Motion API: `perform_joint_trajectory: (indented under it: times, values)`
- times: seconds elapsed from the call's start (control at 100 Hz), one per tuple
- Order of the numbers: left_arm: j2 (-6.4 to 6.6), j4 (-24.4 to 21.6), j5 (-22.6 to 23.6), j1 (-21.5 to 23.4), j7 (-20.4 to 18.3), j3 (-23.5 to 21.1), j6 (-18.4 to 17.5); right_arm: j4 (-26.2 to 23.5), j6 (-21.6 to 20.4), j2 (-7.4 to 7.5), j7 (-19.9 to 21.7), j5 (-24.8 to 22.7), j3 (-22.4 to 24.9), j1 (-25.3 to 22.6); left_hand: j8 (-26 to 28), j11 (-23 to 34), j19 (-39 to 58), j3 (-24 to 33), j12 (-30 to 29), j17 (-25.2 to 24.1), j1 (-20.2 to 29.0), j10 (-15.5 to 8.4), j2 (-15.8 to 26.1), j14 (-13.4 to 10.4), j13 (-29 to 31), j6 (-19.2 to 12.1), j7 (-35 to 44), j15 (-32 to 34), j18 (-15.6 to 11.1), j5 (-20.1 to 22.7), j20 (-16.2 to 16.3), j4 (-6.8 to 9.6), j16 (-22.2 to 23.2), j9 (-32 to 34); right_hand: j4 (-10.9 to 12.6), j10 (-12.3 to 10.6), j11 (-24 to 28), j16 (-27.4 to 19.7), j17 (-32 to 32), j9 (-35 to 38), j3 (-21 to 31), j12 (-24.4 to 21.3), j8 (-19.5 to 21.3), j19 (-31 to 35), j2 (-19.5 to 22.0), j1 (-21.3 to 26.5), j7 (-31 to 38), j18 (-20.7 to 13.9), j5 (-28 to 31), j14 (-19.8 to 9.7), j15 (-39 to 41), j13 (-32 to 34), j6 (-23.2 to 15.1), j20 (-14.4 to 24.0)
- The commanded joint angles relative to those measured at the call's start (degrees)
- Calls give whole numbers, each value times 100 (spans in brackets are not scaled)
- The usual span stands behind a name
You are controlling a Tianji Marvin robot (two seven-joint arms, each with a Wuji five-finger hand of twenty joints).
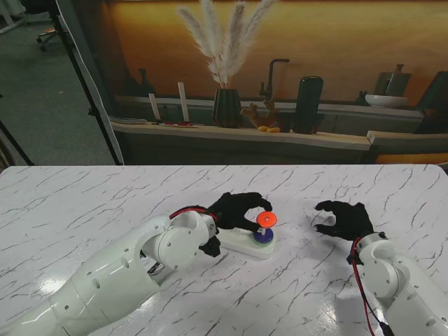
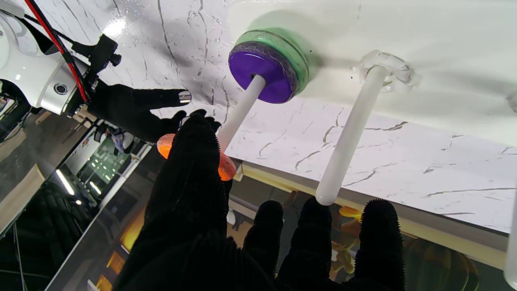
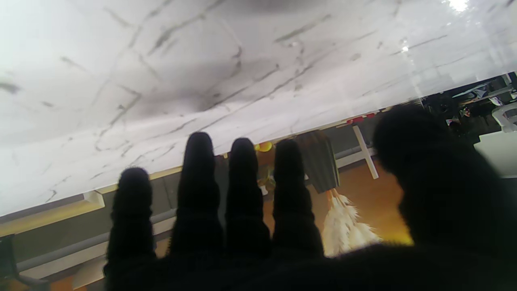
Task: Move the three rings of the Hanoi Tower from the left rod to the right rod
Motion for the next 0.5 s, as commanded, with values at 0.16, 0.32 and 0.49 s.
perform_joint_trajectory:
  times: [0.16,0.32,0.49]
  values:
    - [-32,34,1,-4,-65,23,-130,-11,-27,-25,-6,-19,-6,-24,125,-28,435,266,51,37,376,38,279,87,132,-32,253,136,254,260,68,51,101,55,141,-54,117,28,-33,161,73,10,51,134,-128,-12,90,562,141,-56,68,19,28,-12]
    - [-28,51,39,-14,-64,38,-147,-20,-31,-23,-4,-31,10,-30,120,-4,619,270,60,102,388,48,277,101,181,-20,252,207,219,251,133,53,135,67,143,-51,117,28,-32,156,72,11,51,133,-133,-7,90,557,139,-60,68,16,27,-13]
    - [-29,68,53,-13,-55,44,-156,-29,-36,-21,-3,-43,27,-32,90,37,936,274,76,188,404,56,272,125,225,28,246,353,129,247,224,59,216,69,143,-56,115,29,-33,154,73,10,51,134,-138,-4,89,564,136,-60,69,16,27,-12]
